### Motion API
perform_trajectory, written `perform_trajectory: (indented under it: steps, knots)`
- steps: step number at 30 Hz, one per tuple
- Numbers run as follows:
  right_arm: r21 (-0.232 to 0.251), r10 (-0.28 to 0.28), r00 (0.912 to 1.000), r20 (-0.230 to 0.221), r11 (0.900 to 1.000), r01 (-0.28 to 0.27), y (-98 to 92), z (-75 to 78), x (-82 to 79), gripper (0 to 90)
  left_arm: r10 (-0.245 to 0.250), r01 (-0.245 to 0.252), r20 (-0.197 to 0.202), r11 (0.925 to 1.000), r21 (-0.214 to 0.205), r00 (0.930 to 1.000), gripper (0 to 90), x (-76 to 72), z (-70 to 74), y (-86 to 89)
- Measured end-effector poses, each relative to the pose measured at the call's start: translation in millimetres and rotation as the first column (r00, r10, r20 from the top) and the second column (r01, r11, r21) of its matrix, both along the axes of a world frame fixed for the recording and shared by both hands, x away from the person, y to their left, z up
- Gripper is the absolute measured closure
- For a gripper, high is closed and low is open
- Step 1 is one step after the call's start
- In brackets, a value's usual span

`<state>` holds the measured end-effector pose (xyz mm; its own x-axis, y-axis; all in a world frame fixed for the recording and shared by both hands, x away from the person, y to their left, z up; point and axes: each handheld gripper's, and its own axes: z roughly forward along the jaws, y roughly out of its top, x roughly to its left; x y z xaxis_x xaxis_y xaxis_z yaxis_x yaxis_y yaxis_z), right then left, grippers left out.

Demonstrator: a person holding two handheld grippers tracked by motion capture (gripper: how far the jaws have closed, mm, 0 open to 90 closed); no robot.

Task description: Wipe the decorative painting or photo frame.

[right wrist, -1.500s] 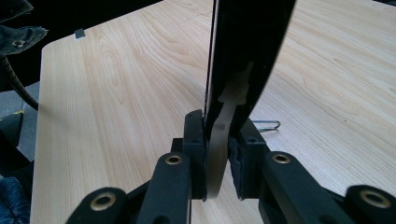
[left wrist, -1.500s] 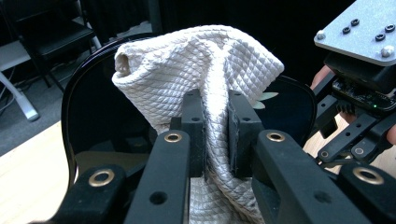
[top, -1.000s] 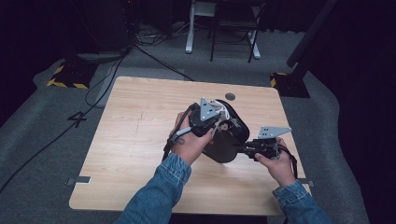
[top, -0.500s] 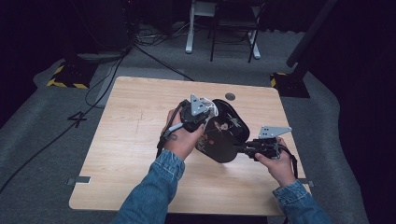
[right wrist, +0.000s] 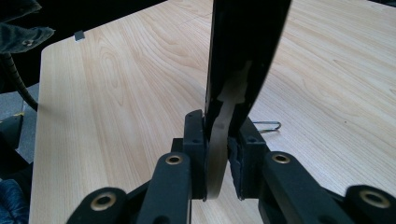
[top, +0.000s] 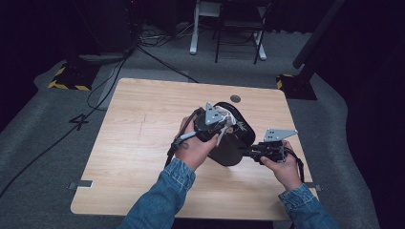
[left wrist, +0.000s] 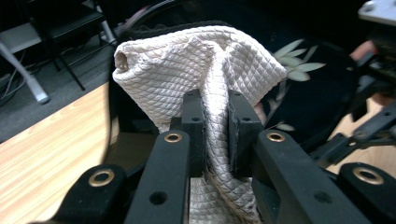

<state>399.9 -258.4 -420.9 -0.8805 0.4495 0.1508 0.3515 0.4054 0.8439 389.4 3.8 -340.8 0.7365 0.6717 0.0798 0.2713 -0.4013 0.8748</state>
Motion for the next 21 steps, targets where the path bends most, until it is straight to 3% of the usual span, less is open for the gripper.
perform_trajectory:
  steps: [13, 21]
  knots:
    - [-0.011, 0.0, 1.0, -0.004, 0.9999, 0.0, 0.3, -0.1, -0.2, 78.6, -0.076, 0.076, -0.006, 0.9971, -0.001, 0.9971, 79.7, -10.9, -4.4, -24.2]
    - [-0.013, -0.002, 1.0, 0.0, 0.9999, 0.002, 0.2, -0.2, -0.5, 78.6, -0.089, 0.089, 0.006, 0.996, 0.012, 0.996, 79.7, -12.2, -7.6, -29.0]
